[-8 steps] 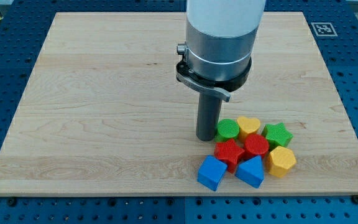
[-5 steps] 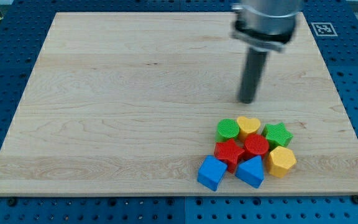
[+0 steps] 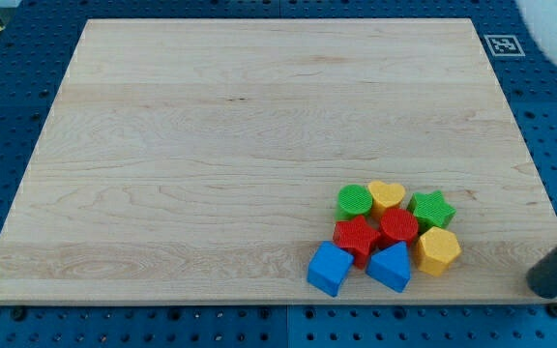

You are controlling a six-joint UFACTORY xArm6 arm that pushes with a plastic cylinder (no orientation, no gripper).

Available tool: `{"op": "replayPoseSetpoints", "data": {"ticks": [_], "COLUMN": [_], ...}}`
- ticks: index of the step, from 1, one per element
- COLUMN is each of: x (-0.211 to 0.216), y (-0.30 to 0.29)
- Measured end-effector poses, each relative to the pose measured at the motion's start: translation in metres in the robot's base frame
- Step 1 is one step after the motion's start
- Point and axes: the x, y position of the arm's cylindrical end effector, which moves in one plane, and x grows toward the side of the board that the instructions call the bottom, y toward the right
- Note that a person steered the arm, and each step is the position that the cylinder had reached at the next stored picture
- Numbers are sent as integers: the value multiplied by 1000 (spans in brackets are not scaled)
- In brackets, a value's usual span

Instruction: Separate the yellow blocks from group of blocks

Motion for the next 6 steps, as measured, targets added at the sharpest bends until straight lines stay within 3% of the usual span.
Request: {"op": "replayPoseSetpoints", "data": {"ticks": [1, 3, 5, 6], "x": [1, -61, -118, -113], "y": [-59, -111, -129, -129]}}
